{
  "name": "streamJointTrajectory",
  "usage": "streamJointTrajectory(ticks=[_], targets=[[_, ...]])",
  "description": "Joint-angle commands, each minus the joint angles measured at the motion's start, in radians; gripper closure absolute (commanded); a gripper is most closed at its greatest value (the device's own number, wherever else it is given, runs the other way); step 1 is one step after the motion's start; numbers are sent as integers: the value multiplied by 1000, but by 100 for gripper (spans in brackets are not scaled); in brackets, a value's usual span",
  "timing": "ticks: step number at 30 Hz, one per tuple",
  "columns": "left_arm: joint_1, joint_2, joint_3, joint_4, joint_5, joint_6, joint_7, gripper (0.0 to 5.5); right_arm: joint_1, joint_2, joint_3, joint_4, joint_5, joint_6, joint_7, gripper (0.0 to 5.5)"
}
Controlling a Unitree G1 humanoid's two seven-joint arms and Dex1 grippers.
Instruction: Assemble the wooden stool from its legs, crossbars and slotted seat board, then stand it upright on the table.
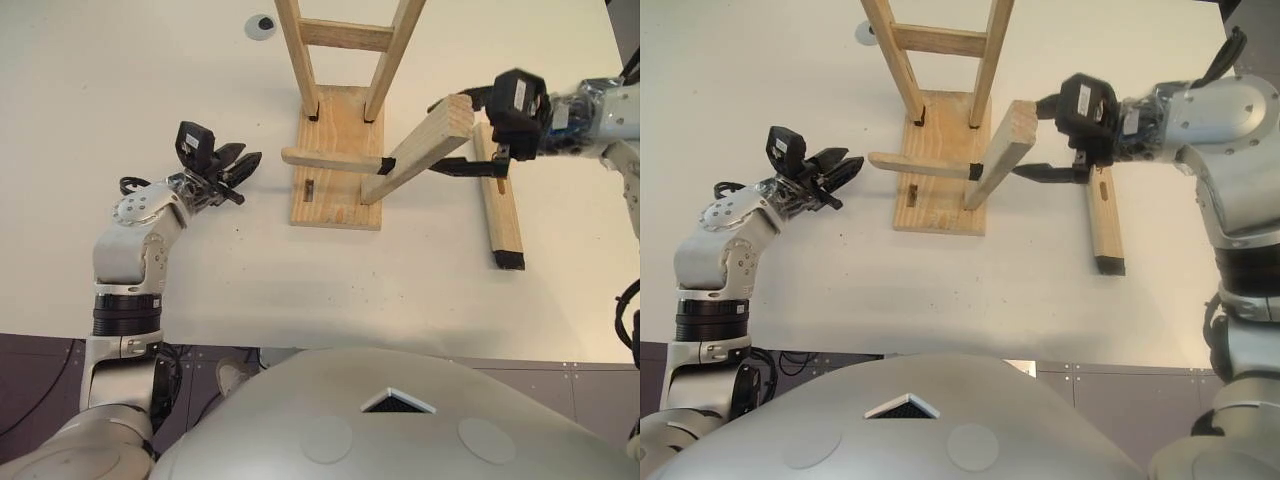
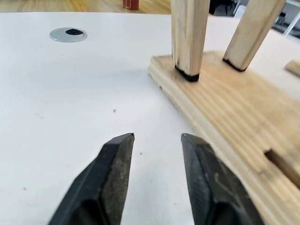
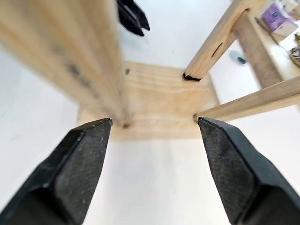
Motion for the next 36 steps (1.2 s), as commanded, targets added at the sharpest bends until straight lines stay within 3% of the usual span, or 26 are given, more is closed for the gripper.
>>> streamJointTrajectory(ticks=[1, 5, 7, 11, 14, 21, 29, 36], targets=[[8, 21, -23, -11, 20, 6, -31, 447, 64, -24, 13, 76, -131, -25, -62, 212], [11, 46, -54, -23, 34, 28, -72, 519, 123, 120, -62, 173, -182, 105, -337, 158], [24, 52, -64, -46, 22, 62, -84, 545, 146, 229, -152, 193, -149, 192, -478, 130], [49, 77, -81, -74, 23, 76, -126, 550, 178, 370, -364, 246, -64, 333, -668, 58], [21, 49, -25, -47, 27, 54, -70, 550, 221, 374, -433, 196, -23, 446, -701, 14], [130, -35, 99, -51, 32, -12, 86, 550, 303, 322, -428, 45, 39, 661, -651, 14], [221, -123, 223, -118, 27, -80, 230, 550, 301, 193, -299, -13, 36, 721, -539, 14], [241, -104, 353, -124, 37, -165, 281, 550, 340, 98, -267, -81, 59, 767, -466, 135]])
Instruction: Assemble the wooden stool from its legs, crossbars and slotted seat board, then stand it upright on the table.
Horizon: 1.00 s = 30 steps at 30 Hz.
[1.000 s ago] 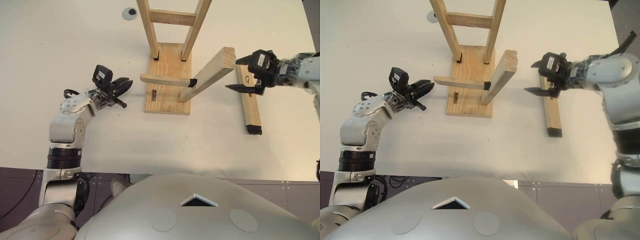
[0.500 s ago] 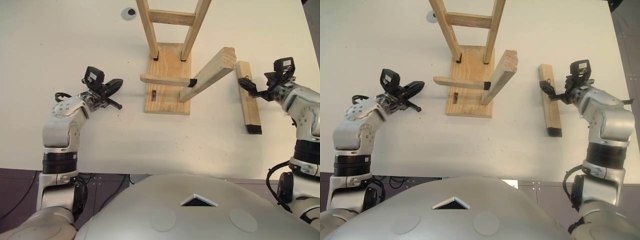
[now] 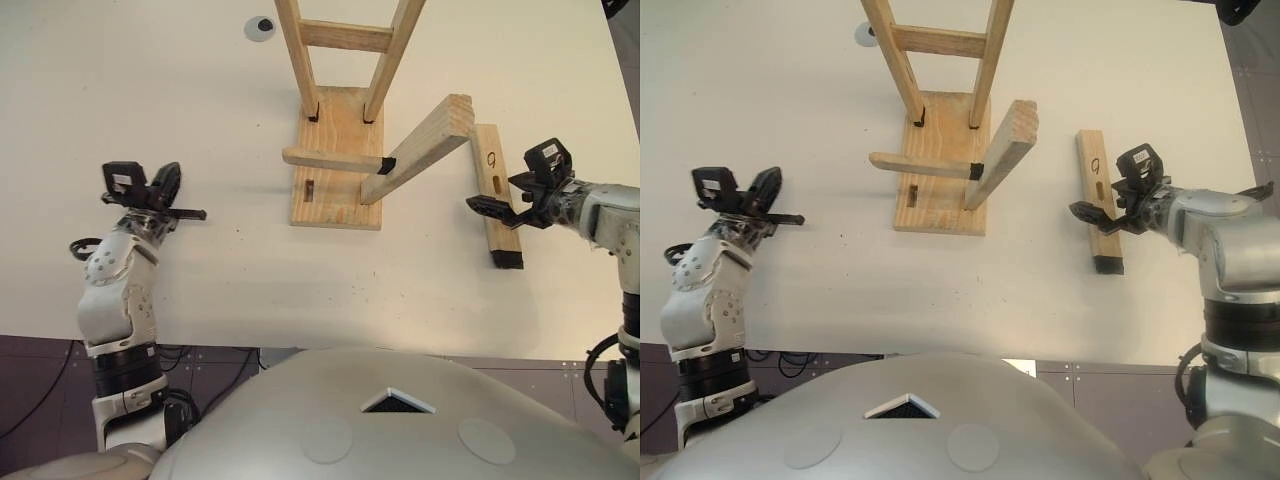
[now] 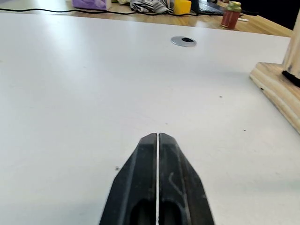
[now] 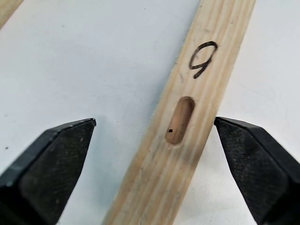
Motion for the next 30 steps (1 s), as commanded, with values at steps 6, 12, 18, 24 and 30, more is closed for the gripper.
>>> streamJointTrajectory(ticks=[6, 12, 18, 24, 30], targets=[[-128, 63, 71, 60, 31, -78, 22, 550, 35, -87, 70, -25, -10, -16, 42, 241], [-253, 73, 141, 34, -58, -40, 40, 550, 126, 62, 110, -95, -83, -67, -149, 342], [-392, 55, 151, 14, -122, -60, 73, 550, -14, 213, -47, -2, -87, -225, -300, 345], [-515, -35, 99, -33, -372, -8, -1, 502, -463, 474, -148, 211, 12, -467, -400, 346], [-643, -94, 127, -92, -725, 84, 17, 391, -923, 516, -162, 460, 236, -512, -79, 346]])
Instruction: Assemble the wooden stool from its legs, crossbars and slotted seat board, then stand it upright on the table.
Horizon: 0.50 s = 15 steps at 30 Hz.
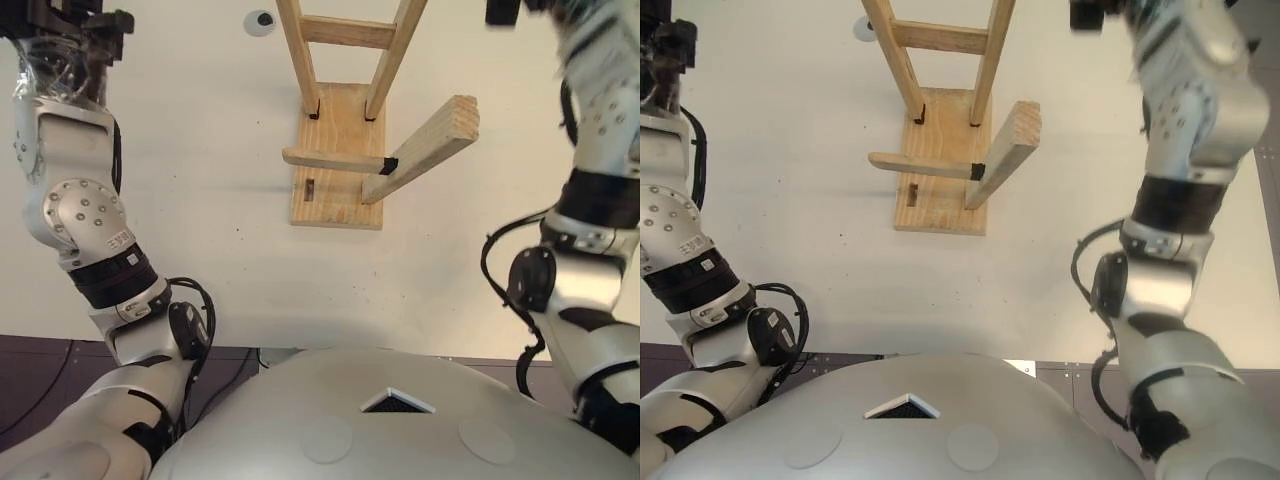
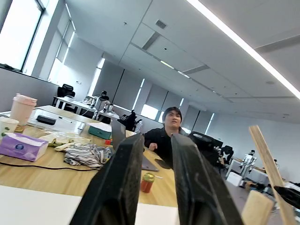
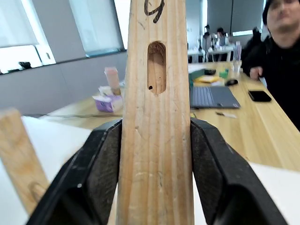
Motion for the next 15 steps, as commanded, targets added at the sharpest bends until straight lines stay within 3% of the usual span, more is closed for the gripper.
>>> streamJointTrajectory(ticks=[1, 5, 15], targets=[[-127, -22, -1, -44, -209, 62, 16, 373, -228, 36, 20, 69, 162, 15, 235, 346], [-225, 0, -78, -55, -258, 104, -17, 311, -241, -2, 97, 35, 216, 50, 435, 346], [-289, 40, -137, -70, -274, 125, -70, 167, -235, -73, 165, 3, 186, 47, 599, 346]])
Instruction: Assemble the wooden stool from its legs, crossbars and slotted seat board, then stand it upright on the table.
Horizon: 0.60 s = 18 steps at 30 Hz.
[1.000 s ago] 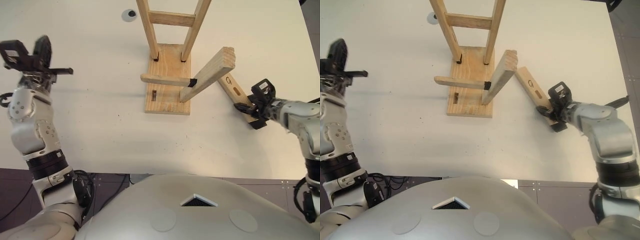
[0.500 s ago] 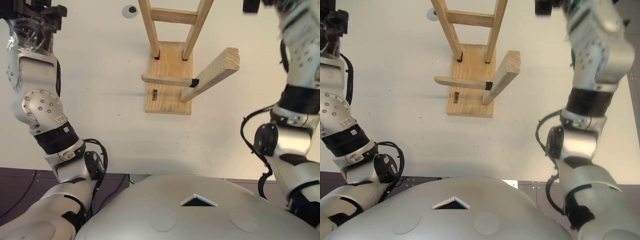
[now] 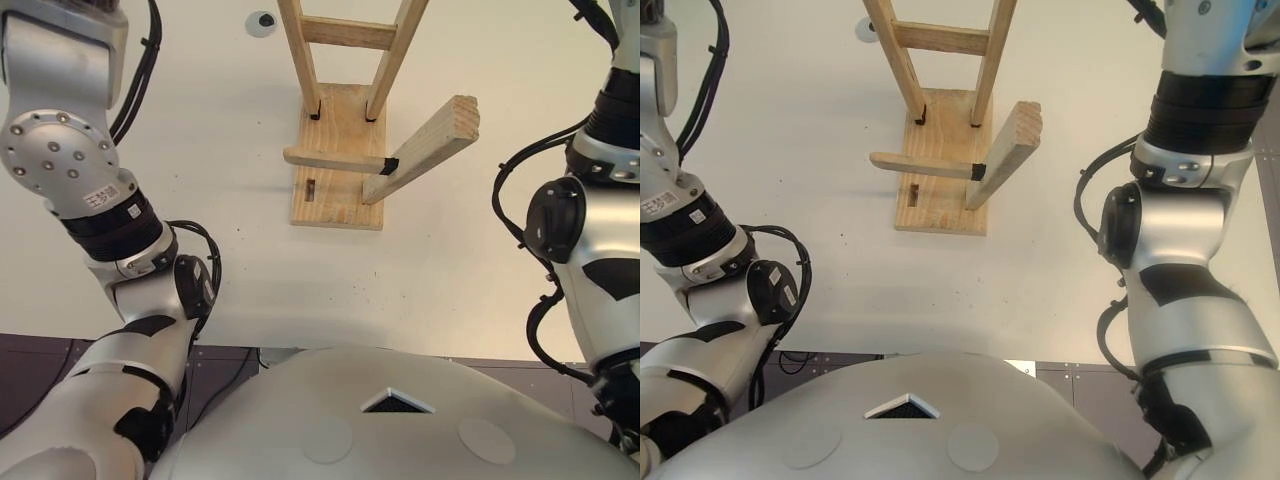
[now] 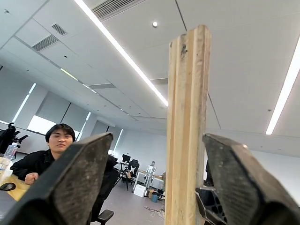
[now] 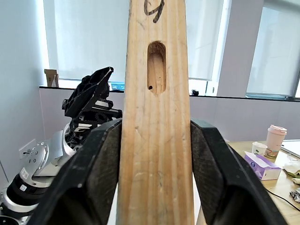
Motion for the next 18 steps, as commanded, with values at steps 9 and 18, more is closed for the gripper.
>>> streamJointTrajectory(ticks=[9, 18], targets=[[-80, 99, -59, -38, 5, 59, -72, 114, 13, -113, 86, -5, -57, -29, 176, 346], [-81, 171, -13, -34, -80, 91, -177, 114, 61, -175, 129, -69, 29, 106, 336, 346]])
